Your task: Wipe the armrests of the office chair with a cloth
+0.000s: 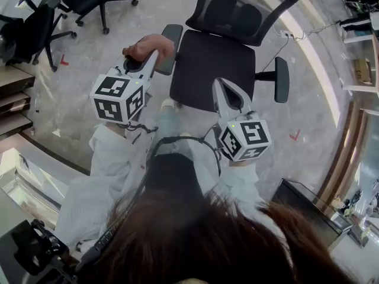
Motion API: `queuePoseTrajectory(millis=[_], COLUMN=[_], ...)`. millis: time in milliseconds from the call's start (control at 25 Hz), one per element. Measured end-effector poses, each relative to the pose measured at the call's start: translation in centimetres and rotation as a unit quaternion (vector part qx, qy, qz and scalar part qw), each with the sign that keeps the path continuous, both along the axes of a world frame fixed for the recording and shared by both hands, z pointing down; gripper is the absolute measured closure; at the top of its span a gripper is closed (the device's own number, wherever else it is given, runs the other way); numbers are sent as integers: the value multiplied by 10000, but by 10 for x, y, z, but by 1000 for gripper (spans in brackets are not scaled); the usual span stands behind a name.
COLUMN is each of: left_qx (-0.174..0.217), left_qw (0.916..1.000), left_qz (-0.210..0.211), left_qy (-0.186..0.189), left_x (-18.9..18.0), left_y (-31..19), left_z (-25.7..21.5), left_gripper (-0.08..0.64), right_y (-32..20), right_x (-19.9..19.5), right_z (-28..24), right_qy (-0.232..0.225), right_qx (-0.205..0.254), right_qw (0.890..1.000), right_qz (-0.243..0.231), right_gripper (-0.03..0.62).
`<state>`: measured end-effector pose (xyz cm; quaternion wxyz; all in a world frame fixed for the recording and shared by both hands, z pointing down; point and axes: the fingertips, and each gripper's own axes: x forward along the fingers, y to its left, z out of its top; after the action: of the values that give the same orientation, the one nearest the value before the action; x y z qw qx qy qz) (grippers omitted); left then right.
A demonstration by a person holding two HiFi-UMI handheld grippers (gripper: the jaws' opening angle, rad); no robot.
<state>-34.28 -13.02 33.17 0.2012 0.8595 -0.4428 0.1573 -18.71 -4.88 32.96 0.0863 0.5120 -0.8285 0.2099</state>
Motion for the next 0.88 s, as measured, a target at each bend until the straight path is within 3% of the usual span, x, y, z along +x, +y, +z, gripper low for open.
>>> queuePoseTrajectory(millis=[320,560,720,880], left_qx=[-735,-1327,-1662,-2233], left_qw=[9961,9892,9851,9737], left_qz=[470,313,167,-157], left_qy=[146,540,401,413], left_x=[12,38,47,50], left_y=[-112,-156,-173,-187], left_z=[68,119,157,199], left_gripper=[523,523,523,523], right_y=[-78,-94,-95,-97], right_x=[-15,-4,0,0], right_z=[37,60,74,90], right_qy=[22,45,-12,-10], right_qx=[-453,-794,-977,-1159], right_qw=[9985,9963,9949,9931], right_qz=[317,310,238,193], right_gripper=[591,591,591,591])
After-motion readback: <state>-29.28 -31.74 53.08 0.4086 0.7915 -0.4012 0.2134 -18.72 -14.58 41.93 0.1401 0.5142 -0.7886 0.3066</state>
